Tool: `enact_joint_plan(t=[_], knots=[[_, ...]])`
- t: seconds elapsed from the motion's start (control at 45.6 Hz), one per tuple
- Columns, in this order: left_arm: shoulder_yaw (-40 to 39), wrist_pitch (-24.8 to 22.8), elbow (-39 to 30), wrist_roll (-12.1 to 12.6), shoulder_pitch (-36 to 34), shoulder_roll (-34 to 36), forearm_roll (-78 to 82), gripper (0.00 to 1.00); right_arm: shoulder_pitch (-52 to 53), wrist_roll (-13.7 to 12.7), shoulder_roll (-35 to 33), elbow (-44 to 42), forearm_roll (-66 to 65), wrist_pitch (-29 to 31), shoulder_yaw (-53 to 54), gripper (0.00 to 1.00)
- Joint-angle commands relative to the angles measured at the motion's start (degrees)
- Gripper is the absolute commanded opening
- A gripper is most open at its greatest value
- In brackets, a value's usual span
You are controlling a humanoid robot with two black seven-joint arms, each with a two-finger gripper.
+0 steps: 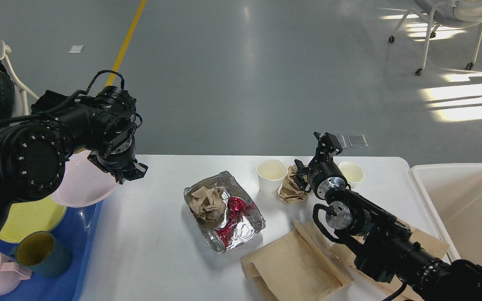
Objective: Tidy desktop
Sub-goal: 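Lift the pink plate and carry it over the blue tray, then lower the pink plate onto the yellow plate and release it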
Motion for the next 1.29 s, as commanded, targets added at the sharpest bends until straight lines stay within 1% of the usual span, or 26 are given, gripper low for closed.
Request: enact_joint_plan(t=[0.0,0.154,0.307,0.417,0.592,0.833,1.119,1.272], knots=[[0.20,0.19,0.09,-0.01,1.52,3.88,0.03,0.00,-0.05,0.00,0.00,0.00,0.03,0.00,-0.01,1.00],[0.29,0.55,0.35,-0.01,3.89,5.99,0.47,0.00,0.04,0.00,0.00,0.00,0.03,0.00,-0.01,1.00],[0.29,5.02,0.44,0.08,6.53,8.72,0.65,0.00,0.04,0.00,0.00,0.00,0.03,0.00,-0.01,1.00],[0.29,7.75,0.44,0.08,7.67,8.99,0.65,0.00,0.04,0.00,0.00,0.00,0.03,0.00,-0.01,1.00],[0.38,9.33,0.62,0.17,8.55,8.63,0.73,0.00,-0.05,0.00,0.00,0.00,0.03,0.00,-0.01,1.00],[0.29,17.07,1.50,2.98,11.01,8.55,4.07,0.00,-0.05,0.00,0.00,0.00,-0.05,0.00,-0.01,1.00],[0.29,18.65,1.58,3.33,11.28,8.81,4.43,0.00,-0.05,0.00,0.00,0.00,0.03,0.00,-0.01,1.00],[0.11,18.65,1.58,3.33,11.54,8.81,4.34,0.00,0.04,0.00,0.00,0.00,0.03,0.00,-0.01,1.00]])
